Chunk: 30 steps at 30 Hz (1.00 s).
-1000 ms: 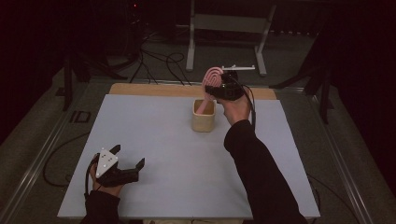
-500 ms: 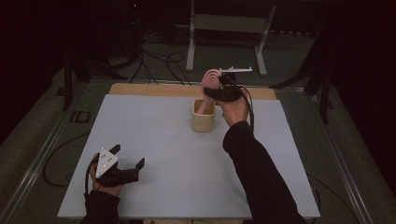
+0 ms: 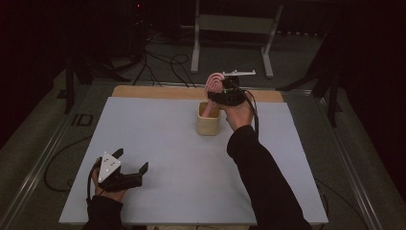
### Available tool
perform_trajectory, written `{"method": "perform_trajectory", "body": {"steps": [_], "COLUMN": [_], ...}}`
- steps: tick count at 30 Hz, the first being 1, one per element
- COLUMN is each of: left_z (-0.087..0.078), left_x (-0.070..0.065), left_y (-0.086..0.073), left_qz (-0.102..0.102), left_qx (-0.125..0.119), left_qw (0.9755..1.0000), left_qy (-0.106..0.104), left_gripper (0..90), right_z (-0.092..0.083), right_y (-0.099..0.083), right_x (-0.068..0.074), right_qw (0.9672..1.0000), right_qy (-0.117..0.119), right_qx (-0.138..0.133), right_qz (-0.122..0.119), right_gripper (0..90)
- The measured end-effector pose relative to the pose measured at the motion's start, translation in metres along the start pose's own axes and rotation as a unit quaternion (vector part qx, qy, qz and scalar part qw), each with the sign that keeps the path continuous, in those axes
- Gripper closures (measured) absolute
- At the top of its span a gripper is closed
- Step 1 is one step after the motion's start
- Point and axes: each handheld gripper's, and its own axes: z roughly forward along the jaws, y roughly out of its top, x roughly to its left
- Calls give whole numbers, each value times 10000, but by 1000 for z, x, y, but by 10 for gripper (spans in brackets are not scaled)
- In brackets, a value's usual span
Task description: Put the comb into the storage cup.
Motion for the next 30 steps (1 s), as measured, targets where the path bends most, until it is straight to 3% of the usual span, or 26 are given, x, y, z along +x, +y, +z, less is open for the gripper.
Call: {"method": "perform_trajectory", "body": {"steps": [30], "left_z": [1], "left_x": [-1], "left_y": [0], "left_qz": [-19], "left_qx": [-12], "left_qw": [10000], "left_qy": [-2], "left_gripper": [2], "right_z": [9], "right_y": [-8], "right_x": [1], "right_qw": [9999], "right_qy": [-35], "right_qx": [108], "right_qz": [-11], "right_gripper": [631]}}
